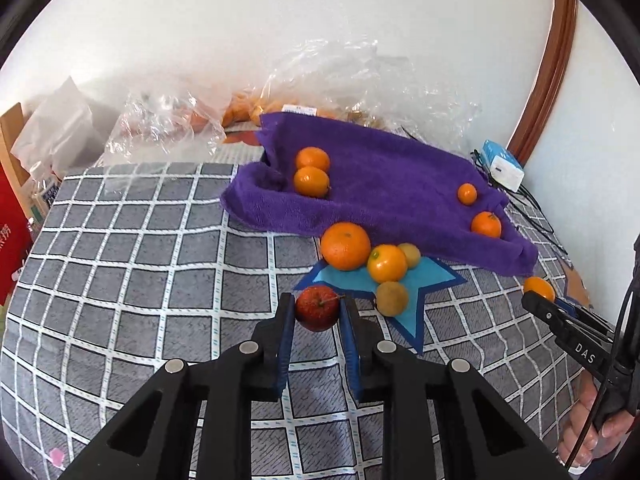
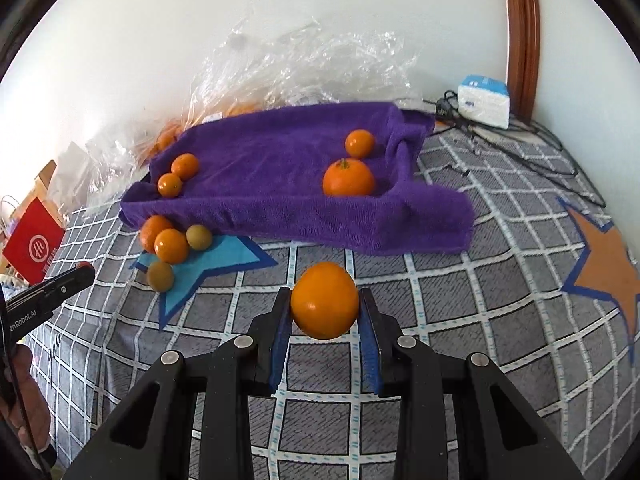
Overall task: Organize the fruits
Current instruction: 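Grasp the small red fruit with the left gripper while the right gripper holds the orange, then carry the orange and the red fruit over the purple towel with both grippers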
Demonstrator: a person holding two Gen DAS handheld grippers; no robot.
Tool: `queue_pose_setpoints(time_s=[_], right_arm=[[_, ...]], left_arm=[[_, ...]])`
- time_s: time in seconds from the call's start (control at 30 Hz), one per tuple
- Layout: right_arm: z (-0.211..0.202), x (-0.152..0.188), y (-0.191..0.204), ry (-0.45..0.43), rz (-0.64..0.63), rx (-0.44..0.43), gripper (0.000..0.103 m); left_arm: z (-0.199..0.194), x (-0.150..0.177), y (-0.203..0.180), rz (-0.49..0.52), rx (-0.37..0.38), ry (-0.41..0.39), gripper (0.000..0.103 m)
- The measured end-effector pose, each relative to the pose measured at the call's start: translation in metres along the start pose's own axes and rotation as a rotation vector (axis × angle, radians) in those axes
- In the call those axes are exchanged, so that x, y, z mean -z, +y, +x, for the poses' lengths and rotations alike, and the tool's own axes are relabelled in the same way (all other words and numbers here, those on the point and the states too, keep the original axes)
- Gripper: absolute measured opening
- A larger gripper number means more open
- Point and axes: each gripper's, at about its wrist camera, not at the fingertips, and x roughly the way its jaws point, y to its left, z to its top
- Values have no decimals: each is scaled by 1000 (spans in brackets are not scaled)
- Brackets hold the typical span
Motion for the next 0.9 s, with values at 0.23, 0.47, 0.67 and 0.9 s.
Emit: queue_pose_setpoints(time_s=[0.23,0.47,0.67,0.9], right_arm=[[-29,-19,10,-54,-25,17,32],[-44,-45,12,-86,-22,49,32],[-52,-69,7,-112,-1,65,32],[-43,-98,1,-129,7,73,32]], left_arm=[[-14,-18,-4,-26,7,-29,22],[-26,-41,-8,-21,8,-62,22],[-26,-61,-8,-30,8,-81,22],[-12,-83,1,-42,-13,-80,22]])
